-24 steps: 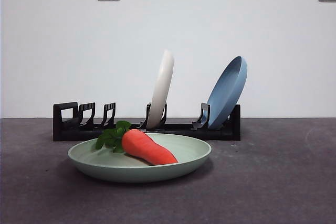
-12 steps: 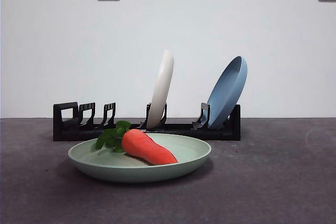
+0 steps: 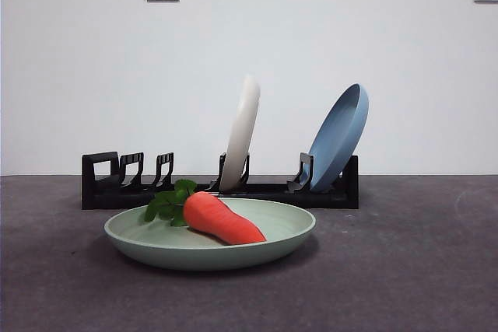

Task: Take the green plate from the plate rack,put the plate on the table,take the carrot from the table,put the carrot in the plate

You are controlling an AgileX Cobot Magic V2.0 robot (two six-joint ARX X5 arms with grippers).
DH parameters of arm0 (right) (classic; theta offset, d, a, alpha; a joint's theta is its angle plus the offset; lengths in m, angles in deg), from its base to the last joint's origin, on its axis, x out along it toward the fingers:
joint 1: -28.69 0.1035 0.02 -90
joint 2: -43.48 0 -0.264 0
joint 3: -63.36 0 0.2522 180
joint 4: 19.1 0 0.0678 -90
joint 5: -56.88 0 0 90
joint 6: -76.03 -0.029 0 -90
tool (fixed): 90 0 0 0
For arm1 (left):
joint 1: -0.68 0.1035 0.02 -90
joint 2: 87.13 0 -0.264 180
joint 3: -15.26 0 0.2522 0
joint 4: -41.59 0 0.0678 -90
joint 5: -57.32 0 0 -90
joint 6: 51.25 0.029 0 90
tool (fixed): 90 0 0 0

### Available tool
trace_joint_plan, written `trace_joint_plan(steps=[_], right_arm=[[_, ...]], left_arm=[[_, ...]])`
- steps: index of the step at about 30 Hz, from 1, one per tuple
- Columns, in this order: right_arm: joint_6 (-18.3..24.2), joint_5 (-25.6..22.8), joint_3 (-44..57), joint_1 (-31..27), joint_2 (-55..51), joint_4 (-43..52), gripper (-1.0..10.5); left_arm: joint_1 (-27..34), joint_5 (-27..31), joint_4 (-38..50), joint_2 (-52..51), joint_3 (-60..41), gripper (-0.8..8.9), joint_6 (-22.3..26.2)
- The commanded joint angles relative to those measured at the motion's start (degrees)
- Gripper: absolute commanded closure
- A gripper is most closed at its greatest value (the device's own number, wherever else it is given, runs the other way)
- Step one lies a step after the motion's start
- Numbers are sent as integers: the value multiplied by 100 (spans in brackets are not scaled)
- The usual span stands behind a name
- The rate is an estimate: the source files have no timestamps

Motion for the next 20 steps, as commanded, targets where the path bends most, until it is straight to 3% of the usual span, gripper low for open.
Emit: trace_joint_plan(steps=[1, 4, 10, 15, 20], right_arm=[[26, -20, -4, 13, -11, 22, 946], [26, -20, -4, 13, -9, 22, 946], [26, -20, -4, 13, -11, 22, 946], [26, -20, -4, 13, -11, 22, 946], [26, -20, -4, 13, -11, 22, 946]], left_arm=[[857, -494, 1497, -428, -256, 817, 1082], [1882, -988, 2691, -920, -675, 817, 1220], [3512, -1058, 3901, -1930, -1919, 817, 1222], [4319, -966, 4529, -2750, -3279, 817, 1213], [4710, -966, 4664, -3407, -4474, 817, 1049]])
